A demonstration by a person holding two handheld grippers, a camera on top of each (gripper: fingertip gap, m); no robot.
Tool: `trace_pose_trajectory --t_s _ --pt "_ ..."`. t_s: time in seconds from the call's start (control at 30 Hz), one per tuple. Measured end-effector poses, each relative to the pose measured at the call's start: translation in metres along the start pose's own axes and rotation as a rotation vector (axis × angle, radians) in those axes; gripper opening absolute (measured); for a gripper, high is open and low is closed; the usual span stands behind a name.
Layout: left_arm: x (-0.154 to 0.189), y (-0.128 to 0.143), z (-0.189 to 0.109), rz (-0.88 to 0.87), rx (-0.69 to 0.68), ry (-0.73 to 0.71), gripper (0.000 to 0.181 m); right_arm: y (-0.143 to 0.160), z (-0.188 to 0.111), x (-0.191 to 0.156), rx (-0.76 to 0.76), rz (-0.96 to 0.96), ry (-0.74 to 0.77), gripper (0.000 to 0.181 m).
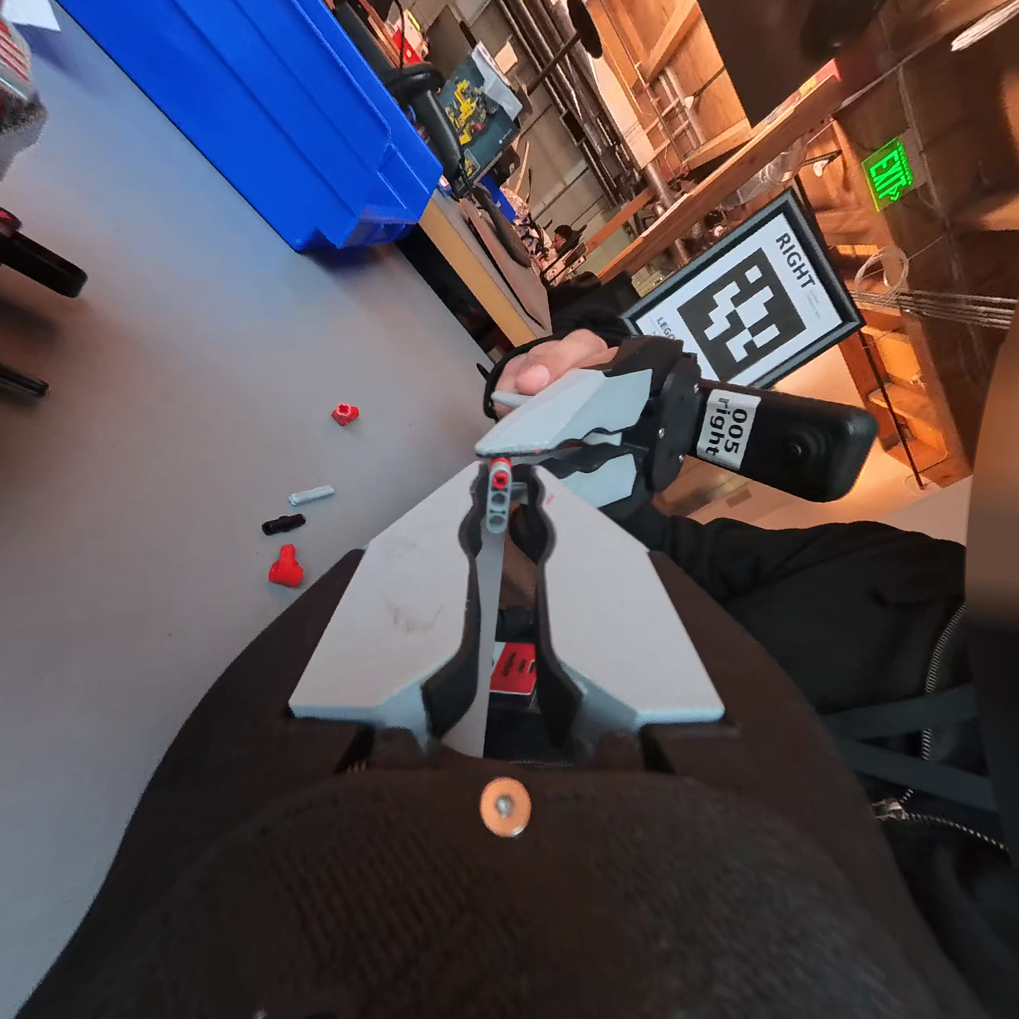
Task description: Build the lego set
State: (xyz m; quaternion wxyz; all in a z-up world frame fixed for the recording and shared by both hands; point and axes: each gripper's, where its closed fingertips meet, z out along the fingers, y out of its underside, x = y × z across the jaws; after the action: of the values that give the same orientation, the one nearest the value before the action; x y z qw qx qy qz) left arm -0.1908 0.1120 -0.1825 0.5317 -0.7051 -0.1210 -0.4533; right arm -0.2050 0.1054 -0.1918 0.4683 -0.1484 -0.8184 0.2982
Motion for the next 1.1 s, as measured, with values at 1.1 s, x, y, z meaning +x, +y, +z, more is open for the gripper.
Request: trace_pose_trajectory --t_s 1.1 --pt "-0.014 -0.019 0.0 0.278 0.15 -0.282 0.005 0.019 0.005 0.011 0.028 0.373 -0.087 0.003"
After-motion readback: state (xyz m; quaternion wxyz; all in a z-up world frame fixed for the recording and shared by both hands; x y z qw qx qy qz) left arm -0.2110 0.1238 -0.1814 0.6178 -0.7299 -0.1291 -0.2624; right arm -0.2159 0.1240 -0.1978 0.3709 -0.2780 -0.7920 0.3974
